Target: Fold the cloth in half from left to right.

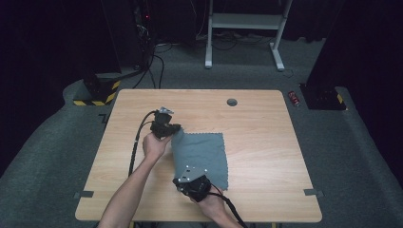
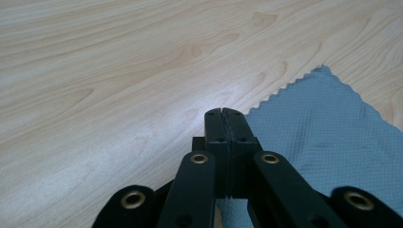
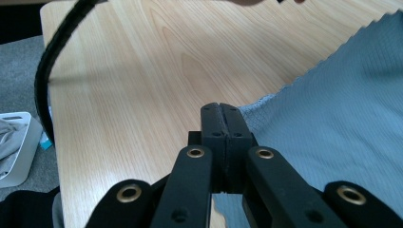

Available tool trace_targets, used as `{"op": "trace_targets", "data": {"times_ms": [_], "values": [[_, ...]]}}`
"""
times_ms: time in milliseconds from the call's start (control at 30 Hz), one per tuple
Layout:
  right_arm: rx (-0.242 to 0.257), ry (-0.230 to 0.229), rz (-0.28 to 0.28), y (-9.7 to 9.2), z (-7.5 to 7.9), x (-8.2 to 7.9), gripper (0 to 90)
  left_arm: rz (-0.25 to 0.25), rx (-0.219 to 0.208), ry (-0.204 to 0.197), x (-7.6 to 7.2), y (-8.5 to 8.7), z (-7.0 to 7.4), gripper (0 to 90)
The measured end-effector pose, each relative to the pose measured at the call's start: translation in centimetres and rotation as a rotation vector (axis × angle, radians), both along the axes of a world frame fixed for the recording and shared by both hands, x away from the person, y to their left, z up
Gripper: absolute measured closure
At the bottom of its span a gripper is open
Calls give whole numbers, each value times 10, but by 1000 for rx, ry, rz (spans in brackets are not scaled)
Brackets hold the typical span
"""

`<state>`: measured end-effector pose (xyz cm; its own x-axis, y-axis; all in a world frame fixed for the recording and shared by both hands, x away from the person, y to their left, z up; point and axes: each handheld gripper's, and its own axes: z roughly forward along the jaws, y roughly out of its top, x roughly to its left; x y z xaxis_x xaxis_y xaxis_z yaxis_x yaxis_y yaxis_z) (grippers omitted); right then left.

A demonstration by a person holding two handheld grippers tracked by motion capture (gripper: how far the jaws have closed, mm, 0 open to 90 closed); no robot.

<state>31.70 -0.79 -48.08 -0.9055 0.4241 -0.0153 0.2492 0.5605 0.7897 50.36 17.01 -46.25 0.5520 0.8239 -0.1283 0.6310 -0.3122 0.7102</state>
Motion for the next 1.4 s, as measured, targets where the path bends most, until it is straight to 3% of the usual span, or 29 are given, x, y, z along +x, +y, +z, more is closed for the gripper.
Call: {"op": "trace_targets", "data": {"times_ms": [100,367,767,1067,1400], "values": [[8,6,-17,-8,-1,-2,900,-12,0,-12,0,-7,2,900],[31,10,-66,-32,-7,-7,900,-13,-27,14,5,-19,-5,900],[59,30,-192,-80,-15,-11,900,-43,-30,18,13,-52,-6,900],[60,36,-244,-102,-22,-13,900,-46,-19,25,16,-66,-11,900],[64,45,-289,-119,-26,-16,900,-95,15,10,20,-93,-5,899]]}}
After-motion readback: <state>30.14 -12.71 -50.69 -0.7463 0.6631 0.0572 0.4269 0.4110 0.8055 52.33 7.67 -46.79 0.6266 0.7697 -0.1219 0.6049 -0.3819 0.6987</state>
